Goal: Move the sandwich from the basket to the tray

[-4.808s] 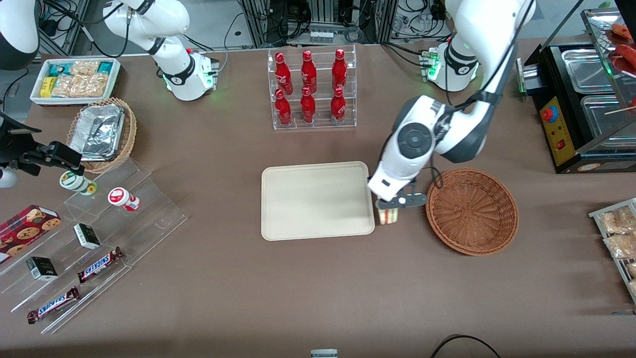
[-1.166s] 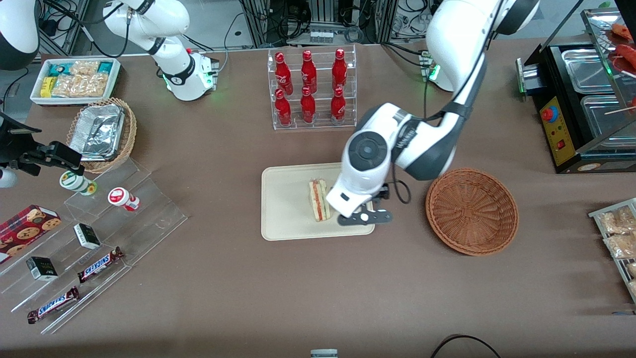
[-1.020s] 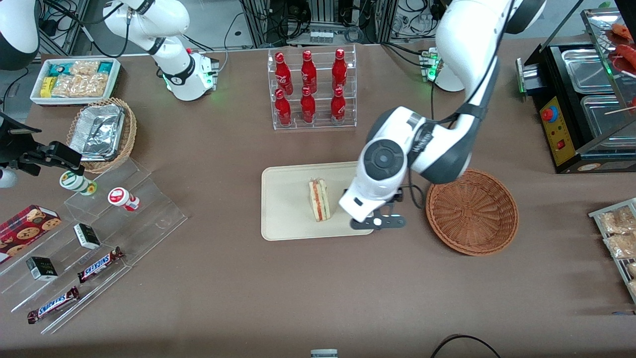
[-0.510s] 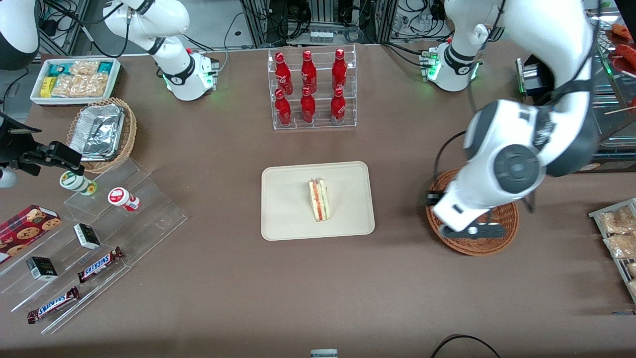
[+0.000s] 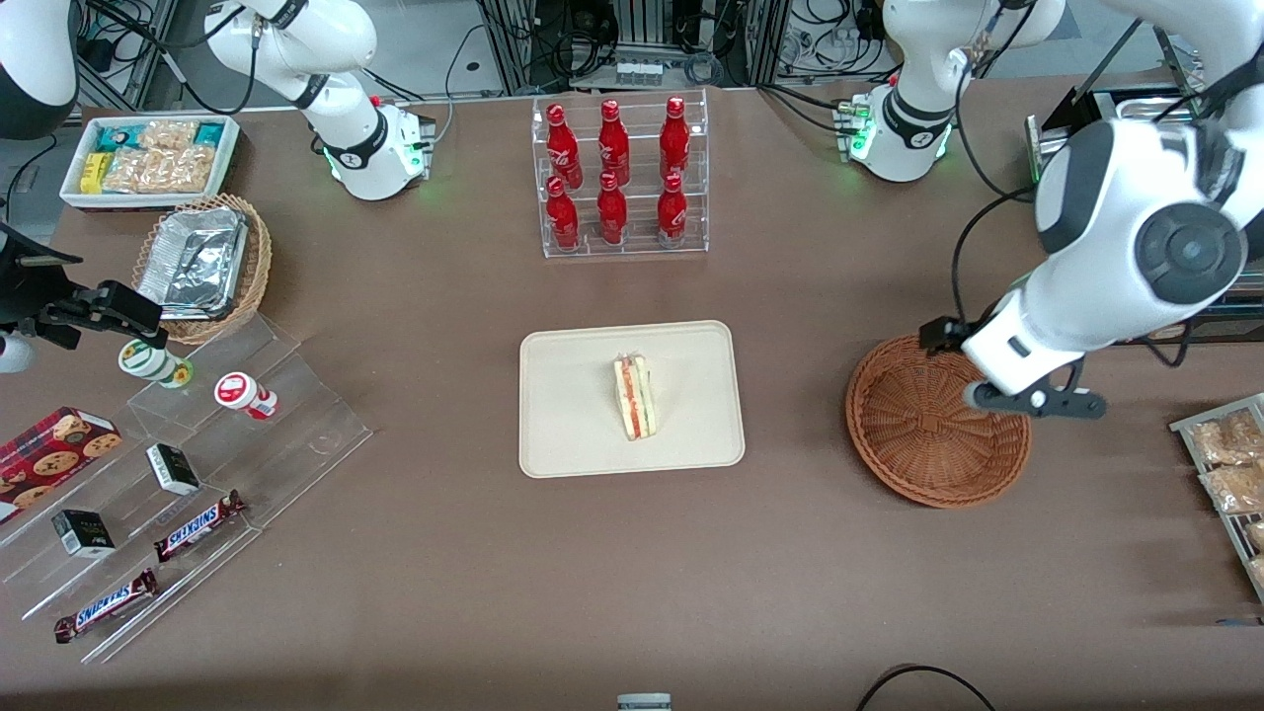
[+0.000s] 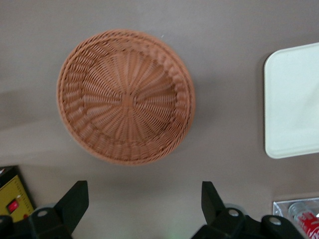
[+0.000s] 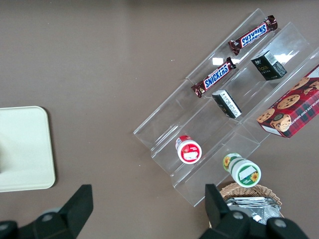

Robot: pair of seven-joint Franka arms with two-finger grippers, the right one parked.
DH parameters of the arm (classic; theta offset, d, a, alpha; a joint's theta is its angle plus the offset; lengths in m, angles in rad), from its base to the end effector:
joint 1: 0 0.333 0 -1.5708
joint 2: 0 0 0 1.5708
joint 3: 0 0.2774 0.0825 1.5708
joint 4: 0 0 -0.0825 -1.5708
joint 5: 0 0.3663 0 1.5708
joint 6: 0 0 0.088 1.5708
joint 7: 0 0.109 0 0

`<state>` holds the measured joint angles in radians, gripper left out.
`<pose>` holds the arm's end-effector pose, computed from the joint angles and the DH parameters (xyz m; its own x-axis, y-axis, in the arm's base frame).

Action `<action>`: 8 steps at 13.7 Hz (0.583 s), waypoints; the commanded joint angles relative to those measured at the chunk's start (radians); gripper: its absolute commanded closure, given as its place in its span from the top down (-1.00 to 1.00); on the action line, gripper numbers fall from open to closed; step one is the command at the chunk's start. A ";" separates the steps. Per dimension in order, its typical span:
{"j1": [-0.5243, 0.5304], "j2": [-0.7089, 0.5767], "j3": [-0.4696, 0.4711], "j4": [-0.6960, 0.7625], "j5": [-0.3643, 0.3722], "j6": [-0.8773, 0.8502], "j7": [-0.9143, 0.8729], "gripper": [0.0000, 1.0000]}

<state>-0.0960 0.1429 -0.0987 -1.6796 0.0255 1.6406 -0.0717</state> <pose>0.5535 -0.1041 0.4617 0.9762 -0.1229 -0.1790 -0.1291 -0.9914 -0.0236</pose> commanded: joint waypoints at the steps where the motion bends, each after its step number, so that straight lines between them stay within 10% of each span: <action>1: 0.033 -0.088 -0.009 -0.068 -0.013 -0.034 0.023 1.00; 8: 0.099 -0.173 -0.019 -0.066 -0.013 -0.143 0.056 1.00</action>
<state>-0.0353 0.0107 -0.1026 -1.7246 0.0253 1.5187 -0.0459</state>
